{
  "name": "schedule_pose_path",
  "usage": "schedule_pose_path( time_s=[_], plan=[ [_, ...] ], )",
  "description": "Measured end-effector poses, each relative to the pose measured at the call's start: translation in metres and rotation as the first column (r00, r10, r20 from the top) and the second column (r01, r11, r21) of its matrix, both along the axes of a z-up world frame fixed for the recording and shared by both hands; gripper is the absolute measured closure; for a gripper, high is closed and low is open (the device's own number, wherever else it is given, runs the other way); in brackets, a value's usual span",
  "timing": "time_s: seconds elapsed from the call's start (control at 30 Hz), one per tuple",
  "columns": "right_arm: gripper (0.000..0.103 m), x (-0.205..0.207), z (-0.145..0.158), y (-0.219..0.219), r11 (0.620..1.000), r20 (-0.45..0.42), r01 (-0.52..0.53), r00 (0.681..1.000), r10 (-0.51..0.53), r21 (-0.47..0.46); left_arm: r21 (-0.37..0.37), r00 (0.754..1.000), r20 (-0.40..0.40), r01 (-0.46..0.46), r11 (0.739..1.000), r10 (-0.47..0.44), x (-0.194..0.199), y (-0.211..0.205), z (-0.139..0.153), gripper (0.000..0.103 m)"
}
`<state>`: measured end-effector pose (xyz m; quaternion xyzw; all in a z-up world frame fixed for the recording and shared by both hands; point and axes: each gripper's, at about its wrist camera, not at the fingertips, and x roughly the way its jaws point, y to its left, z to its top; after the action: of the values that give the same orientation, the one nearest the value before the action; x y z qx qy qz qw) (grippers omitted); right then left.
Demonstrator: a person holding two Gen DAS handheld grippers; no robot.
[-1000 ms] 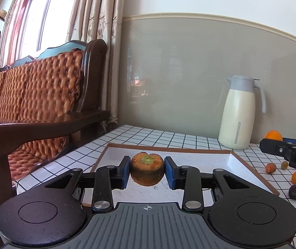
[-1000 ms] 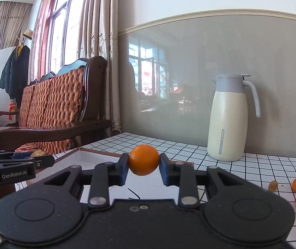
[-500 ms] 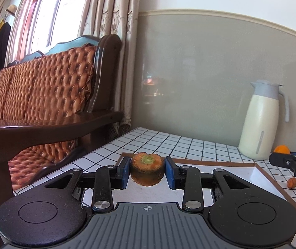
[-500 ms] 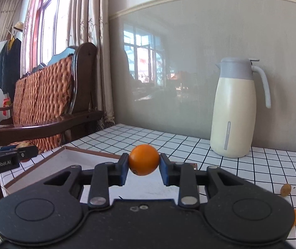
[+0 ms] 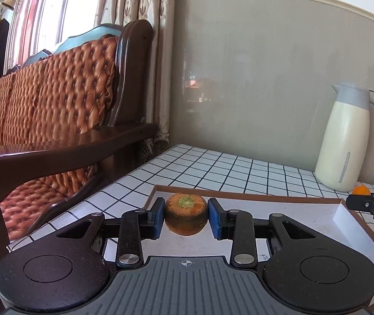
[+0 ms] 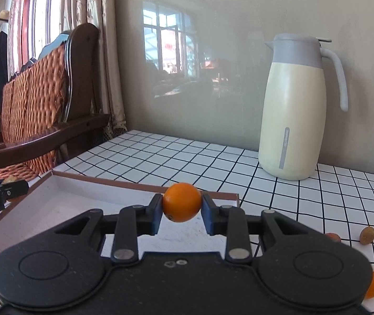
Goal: Organize fruits
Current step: 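Carry both held fruits over the white tray with both tools, then open both tools to drop the fruits into the white tray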
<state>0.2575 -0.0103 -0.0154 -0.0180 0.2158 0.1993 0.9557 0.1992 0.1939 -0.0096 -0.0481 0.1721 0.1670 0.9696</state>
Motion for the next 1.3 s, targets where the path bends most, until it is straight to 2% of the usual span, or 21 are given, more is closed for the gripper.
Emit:
schedule_pose_path(
  time_s=[0.4, 0.43, 0.47, 0.5, 0.53, 0.57, 0.6, 0.67, 0.73, 1.13, 1.3],
  plan=[
    [0.08, 0.027, -0.002, 0.008, 1.0, -0.074, -0.013, 0.997, 0.012, -0.004, 0.009, 0.999, -0.04, -0.012, 1.0, 0.012, 0.021, 0.009, -0.004, 0.067],
    [0.077, 0.028, 0.0, 0.01, 1.0, -0.072, -0.016, 0.997, 0.015, -0.014, 0.01, 0.999, -0.042, -0.016, 1.0, 0.017, 0.023, 0.009, -0.004, 0.067],
    [0.055, 0.029, 0.001, 0.01, 1.0, -0.06, -0.004, 0.998, 0.002, -0.028, 0.009, 0.999, -0.044, -0.024, 1.0, 0.024, 0.024, 0.01, -0.004, 0.067],
    [0.033, 0.028, 0.003, 0.009, 0.999, -0.032, 0.02, 0.999, -0.021, -0.031, 0.005, 0.998, -0.044, -0.035, 0.999, 0.035, 0.024, 0.011, -0.005, 0.054],
    [0.005, 0.023, 0.005, 0.006, 0.999, 0.012, 0.045, 0.999, -0.044, -0.018, 0.007, 0.998, -0.035, -0.052, 0.999, 0.052, 0.022, 0.011, -0.005, 0.037],
    [0.008, 0.019, 0.006, 0.003, 0.998, 0.038, 0.055, 0.998, -0.055, -0.009, 0.018, 0.998, -0.015, -0.064, 0.998, 0.065, 0.018, 0.01, -0.004, 0.007],
    [0.008, 0.02, 0.008, 0.001, 0.998, 0.032, 0.055, 0.998, -0.055, -0.012, 0.041, 0.997, 0.01, -0.076, 0.996, 0.075, 0.015, 0.008, -0.003, 0.0],
    [0.006, 0.017, 0.008, -0.003, 0.998, 0.045, 0.066, 0.997, -0.065, -0.006, 0.073, 0.995, 0.034, -0.093, 0.993, 0.091, 0.011, 0.006, 0.0, 0.0],
    [0.006, 0.016, 0.008, -0.006, 0.997, 0.052, 0.071, 0.996, -0.071, -0.006, 0.073, 0.994, 0.043, -0.099, 0.992, 0.096, 0.007, 0.006, 0.0, 0.0],
    [0.006, 0.016, 0.008, -0.01, 0.997, 0.043, 0.08, 0.996, -0.08, -0.005, 0.081, 0.998, 0.016, -0.067, 0.994, 0.066, 0.007, 0.0, 0.0, 0.0],
    [0.006, 0.003, 0.011, -0.011, 0.996, 0.074, 0.083, 0.994, -0.08, -0.032, 0.08, 0.998, 0.015, -0.059, 0.995, 0.058, 0.003, -0.008, 0.004, 0.0]
  ],
)
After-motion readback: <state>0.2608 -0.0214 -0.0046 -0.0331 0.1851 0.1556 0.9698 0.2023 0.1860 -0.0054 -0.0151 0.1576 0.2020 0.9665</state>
